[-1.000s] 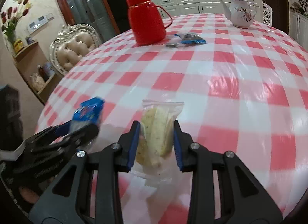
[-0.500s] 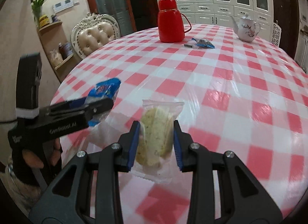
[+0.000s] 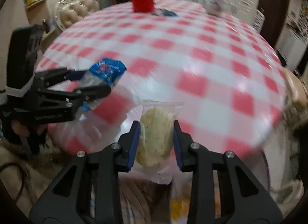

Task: Organize snacks
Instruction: 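Carry the cake bar and blue seed packet over the purple-rimmed bin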

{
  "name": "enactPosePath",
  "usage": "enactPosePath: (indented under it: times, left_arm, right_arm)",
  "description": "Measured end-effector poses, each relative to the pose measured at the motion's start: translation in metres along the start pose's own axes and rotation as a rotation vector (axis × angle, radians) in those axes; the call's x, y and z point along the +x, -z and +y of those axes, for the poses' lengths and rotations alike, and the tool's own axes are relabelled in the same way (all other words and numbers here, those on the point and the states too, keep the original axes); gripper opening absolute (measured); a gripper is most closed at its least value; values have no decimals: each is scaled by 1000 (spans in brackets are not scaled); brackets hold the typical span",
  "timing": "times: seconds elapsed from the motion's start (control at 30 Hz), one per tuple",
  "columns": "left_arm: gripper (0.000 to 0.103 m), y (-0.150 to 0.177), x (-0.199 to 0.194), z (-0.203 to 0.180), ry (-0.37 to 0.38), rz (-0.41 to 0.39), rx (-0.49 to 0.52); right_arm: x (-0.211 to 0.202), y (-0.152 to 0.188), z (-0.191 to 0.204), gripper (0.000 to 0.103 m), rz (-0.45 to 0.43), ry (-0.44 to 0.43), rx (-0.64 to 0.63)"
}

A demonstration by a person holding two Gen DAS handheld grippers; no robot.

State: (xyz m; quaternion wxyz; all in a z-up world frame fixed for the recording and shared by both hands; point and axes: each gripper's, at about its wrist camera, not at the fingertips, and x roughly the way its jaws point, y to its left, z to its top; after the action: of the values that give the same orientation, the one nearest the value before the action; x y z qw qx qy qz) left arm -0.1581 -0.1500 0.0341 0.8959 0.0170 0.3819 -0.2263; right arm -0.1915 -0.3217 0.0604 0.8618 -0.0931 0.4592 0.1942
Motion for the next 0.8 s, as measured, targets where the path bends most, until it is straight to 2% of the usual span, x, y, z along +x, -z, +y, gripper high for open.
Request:
enactPosePath:
  times: [0.17,0.33,0.47,0.63,0.8]
  left_arm:
    - [61,-6,15,-66,132,62,158]
    - [61,-1,27,-125,214,112,314]
    - [61,7,54,-163,316,222,370]
    - [61,22,84,-202,357,313,459]
    - [61,26,117,-225,373,397,496]
  right_arm:
    - [-21,39,-42,37,65,75,88]
    - [-20,65,-77,37,139,134,133]
    - [-15,94,-103,37,201,161,202]
    - [-6,133,-132,37,276,175,300]
    - [-5,154,-150,37,296,180,364]
